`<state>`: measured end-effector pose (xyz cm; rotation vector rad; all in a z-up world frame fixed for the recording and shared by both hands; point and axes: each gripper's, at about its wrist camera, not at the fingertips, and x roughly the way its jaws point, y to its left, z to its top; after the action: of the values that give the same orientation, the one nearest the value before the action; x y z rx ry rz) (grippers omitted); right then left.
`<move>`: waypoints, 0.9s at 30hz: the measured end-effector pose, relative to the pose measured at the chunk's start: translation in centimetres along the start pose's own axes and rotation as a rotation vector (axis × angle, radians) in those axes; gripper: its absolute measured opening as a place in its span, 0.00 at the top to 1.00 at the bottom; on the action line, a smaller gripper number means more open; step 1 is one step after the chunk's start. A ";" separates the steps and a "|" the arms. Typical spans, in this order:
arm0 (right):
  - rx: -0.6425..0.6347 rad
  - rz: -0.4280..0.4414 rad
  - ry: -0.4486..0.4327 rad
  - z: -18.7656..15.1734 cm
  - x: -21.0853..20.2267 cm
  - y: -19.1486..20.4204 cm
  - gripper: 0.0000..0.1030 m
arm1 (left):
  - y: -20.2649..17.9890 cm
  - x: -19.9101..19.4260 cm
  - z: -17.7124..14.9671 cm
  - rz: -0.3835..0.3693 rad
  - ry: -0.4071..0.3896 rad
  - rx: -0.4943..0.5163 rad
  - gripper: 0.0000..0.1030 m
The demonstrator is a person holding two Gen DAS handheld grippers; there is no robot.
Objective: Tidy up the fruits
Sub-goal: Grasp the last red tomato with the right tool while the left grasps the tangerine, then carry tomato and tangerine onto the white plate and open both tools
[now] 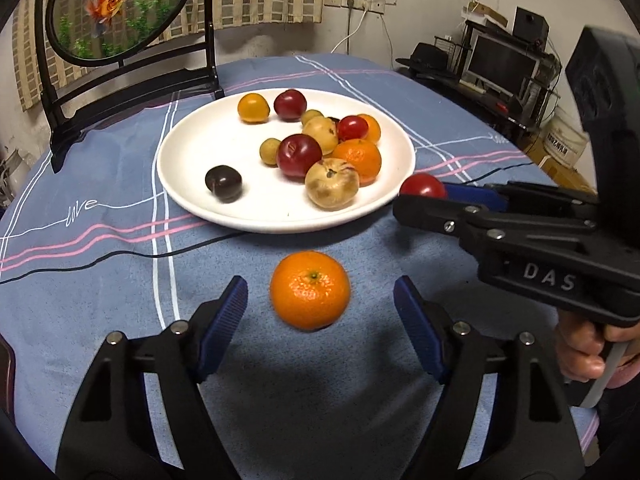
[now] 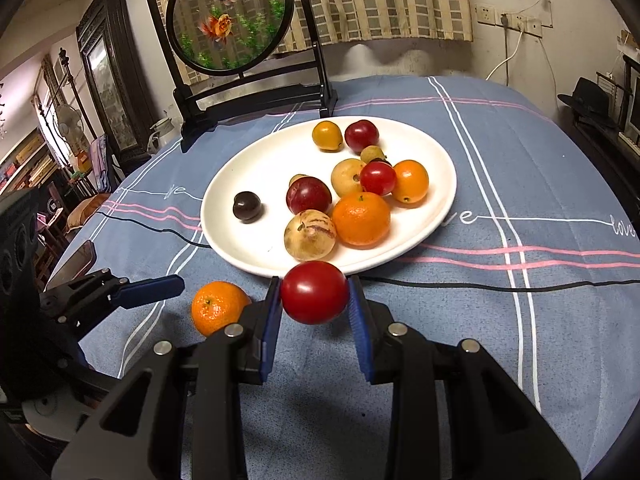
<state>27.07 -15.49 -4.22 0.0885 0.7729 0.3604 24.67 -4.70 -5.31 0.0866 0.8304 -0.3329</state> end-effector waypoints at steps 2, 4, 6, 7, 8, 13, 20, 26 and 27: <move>0.001 0.003 0.002 0.0 0.0 0.0 0.68 | 0.0 0.2 0.0 0.001 0.007 0.002 0.29; -0.001 0.002 0.002 0.0 0.0 0.0 0.68 | 0.0 0.4 -0.1 0.007 0.015 0.001 0.33; -0.006 0.002 0.002 0.0 -0.1 0.2 0.68 | 0.1 0.6 0.0 0.013 0.021 -0.003 0.39; -0.007 0.004 0.003 0.0 -0.1 0.2 0.68 | 0.1 0.7 0.0 0.013 0.027 -0.006 0.40; -0.008 0.005 0.002 0.0 -0.1 0.3 0.68 | 0.2 0.8 0.0 0.011 0.032 -0.009 0.44; -0.011 0.001 0.000 -0.1 -0.1 0.3 0.68 | 0.2 1.3 -0.1 0.023 0.050 -0.006 0.48; -0.010 -0.004 0.005 -0.2 0.0 0.2 0.68 | 0.3 1.3 -0.3 0.031 0.050 -0.008 0.54; -0.010 -0.007 0.014 -0.4 0.2 0.2 0.68 | 0.6 0.5 -0.9 0.006 0.046 -0.036 0.55; -0.011 -0.007 0.015 -0.4 0.3 0.2 0.68 | 0.7 0.3 -1.1 -0.001 0.043 -0.043 0.55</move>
<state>26.92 -15.25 -4.65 0.0730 0.7859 0.3594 24.31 -3.91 -6.27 0.0535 0.8796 -0.3152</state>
